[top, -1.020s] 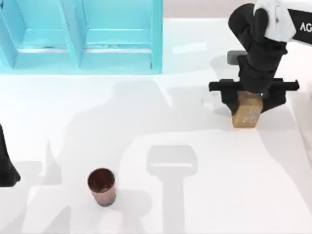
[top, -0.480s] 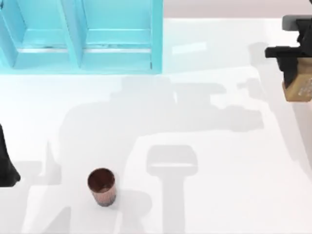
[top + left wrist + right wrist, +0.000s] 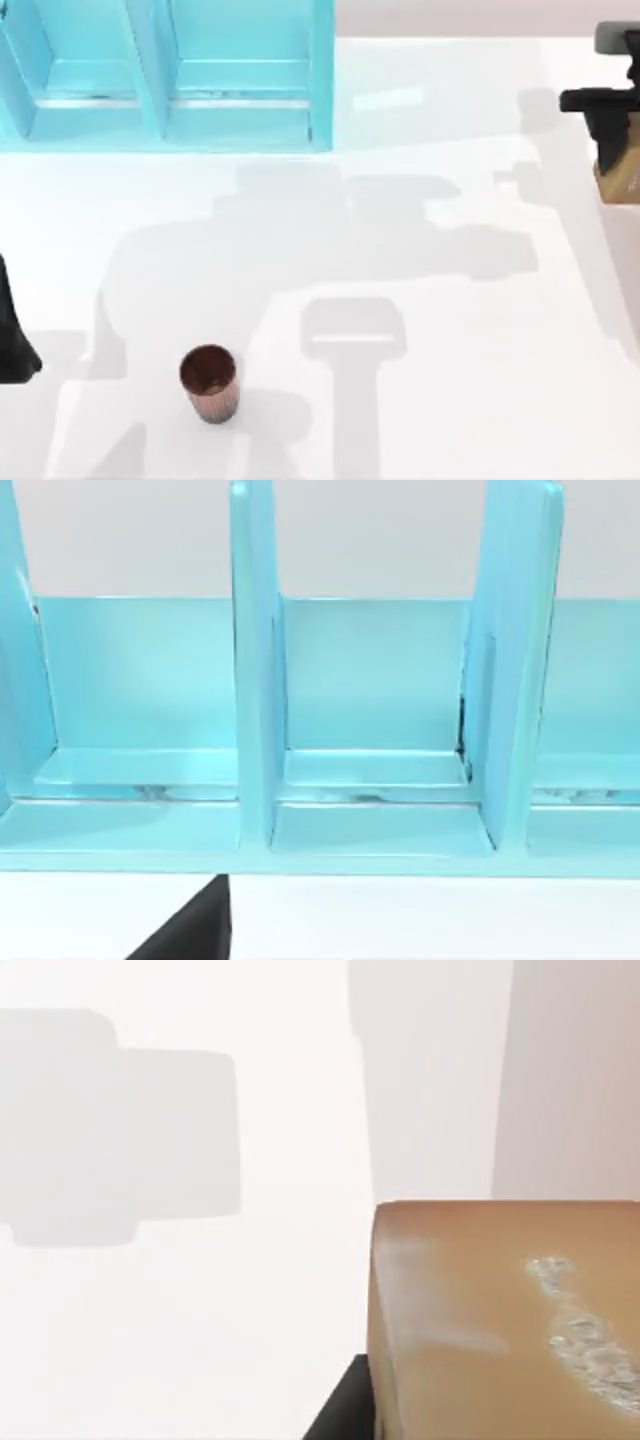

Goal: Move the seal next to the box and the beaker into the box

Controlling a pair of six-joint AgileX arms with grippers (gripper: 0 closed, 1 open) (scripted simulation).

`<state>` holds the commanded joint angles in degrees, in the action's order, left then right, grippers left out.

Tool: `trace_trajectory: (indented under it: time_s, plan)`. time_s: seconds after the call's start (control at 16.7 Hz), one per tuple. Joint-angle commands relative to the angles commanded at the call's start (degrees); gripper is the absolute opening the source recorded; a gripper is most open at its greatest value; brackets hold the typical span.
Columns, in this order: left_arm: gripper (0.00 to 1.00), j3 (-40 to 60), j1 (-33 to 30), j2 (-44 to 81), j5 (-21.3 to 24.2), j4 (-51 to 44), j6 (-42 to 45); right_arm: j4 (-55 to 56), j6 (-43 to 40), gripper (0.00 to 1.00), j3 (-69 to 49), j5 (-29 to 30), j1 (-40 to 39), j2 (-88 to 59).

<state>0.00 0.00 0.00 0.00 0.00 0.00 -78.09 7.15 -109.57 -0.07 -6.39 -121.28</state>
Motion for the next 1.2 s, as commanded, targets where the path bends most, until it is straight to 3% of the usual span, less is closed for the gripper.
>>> trace_trajectory:
  time_s: [0.54,1.2]
  plan:
    - [1.0,0.0,0.0,0.0,0.0,0.0,0.0,3.37,4.64,0.0,25.66,0.06,-4.57,21.88]
    - [1.0,0.0,0.0,0.0,0.0,0.0,0.0,9.15,5.2,0.0,32.73,0.05,-4.92,22.67]
